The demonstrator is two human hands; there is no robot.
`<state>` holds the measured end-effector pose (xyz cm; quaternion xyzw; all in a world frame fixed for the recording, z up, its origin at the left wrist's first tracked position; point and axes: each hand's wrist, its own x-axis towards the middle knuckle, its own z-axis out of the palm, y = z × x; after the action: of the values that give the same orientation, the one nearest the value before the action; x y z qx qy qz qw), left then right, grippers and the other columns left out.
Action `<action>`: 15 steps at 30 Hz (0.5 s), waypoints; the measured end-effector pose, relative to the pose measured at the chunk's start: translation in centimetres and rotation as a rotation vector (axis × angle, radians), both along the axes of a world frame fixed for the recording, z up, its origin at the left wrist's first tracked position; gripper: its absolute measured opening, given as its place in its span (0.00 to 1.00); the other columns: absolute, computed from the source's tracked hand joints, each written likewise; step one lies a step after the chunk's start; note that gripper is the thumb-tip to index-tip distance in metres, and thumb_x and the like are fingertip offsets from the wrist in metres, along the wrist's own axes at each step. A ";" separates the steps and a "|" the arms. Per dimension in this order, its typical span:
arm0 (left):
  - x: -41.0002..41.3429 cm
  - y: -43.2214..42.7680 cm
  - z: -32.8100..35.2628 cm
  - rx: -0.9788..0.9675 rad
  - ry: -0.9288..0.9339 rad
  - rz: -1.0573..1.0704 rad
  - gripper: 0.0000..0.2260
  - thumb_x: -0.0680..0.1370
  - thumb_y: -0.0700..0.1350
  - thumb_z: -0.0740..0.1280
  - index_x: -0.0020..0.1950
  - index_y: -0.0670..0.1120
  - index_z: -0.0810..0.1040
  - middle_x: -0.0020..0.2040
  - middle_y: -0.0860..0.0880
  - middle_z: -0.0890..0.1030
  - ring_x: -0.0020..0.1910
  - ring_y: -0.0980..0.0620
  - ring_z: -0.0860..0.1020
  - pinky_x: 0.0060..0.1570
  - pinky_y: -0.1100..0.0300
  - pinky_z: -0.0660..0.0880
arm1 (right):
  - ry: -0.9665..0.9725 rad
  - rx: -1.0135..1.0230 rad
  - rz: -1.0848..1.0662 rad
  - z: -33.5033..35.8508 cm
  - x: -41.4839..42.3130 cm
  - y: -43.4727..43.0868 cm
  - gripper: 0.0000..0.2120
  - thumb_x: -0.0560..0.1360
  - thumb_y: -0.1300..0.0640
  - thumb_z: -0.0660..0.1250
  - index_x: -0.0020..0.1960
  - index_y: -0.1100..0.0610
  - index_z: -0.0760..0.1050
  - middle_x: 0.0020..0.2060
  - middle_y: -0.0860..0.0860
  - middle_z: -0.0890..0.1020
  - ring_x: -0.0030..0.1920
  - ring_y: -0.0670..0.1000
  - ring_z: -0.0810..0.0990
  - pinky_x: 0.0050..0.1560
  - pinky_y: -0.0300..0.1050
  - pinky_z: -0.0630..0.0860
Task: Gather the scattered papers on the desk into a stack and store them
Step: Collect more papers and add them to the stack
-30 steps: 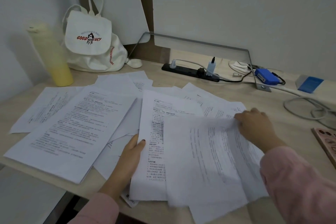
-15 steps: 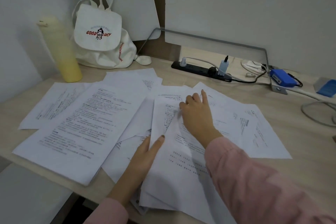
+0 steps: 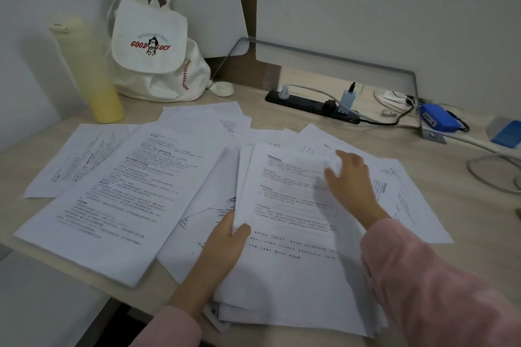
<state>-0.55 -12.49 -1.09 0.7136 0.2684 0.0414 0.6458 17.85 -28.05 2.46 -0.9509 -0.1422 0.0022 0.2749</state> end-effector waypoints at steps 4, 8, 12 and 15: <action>0.1 -0.2 0.2 -0.001 0.002 0.029 0.12 0.79 0.40 0.56 0.55 0.55 0.73 0.50 0.59 0.79 0.46 0.62 0.77 0.40 0.67 0.71 | 0.166 0.128 -0.340 -0.1 1.4 -5.7 0.25 0.76 0.58 0.62 0.71 0.58 0.63 0.72 0.63 0.60 0.70 0.64 0.62 0.69 0.56 0.61; 0.0 -0.4 0.4 -0.002 0.005 0.031 0.12 0.79 0.41 0.56 0.57 0.55 0.72 0.48 0.62 0.77 0.46 0.64 0.75 0.40 0.68 0.70 | 0.396 0.393 -0.564 0.4 1.7 -8.8 0.25 0.75 0.60 0.64 0.71 0.59 0.62 0.71 0.61 0.59 0.64 0.65 0.69 0.62 0.57 0.68; -0.2 -0.8 0.7 0.028 0.016 0.023 0.12 0.79 0.42 0.56 0.58 0.55 0.73 0.50 0.61 0.78 0.49 0.61 0.76 0.43 0.65 0.72 | 0.549 0.790 -0.525 0.5 1.3 -9.6 0.02 0.75 0.66 0.61 0.43 0.62 0.70 0.38 0.58 0.72 0.30 0.52 0.76 0.31 0.43 0.75; -0.1 -1.0 0.9 0.057 0.017 0.026 0.11 0.79 0.42 0.56 0.56 0.55 0.73 0.50 0.58 0.78 0.48 0.60 0.76 0.43 0.64 0.72 | 0.660 0.890 -0.428 0.5 0.4 -9.5 0.02 0.76 0.65 0.62 0.46 0.64 0.72 0.36 0.57 0.73 0.34 0.55 0.74 0.35 0.46 0.73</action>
<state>-0.66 -13.52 -0.17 0.7283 0.2818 0.0513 0.6225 18.24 -37.50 2.95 -0.7008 0.1583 0.1825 0.6712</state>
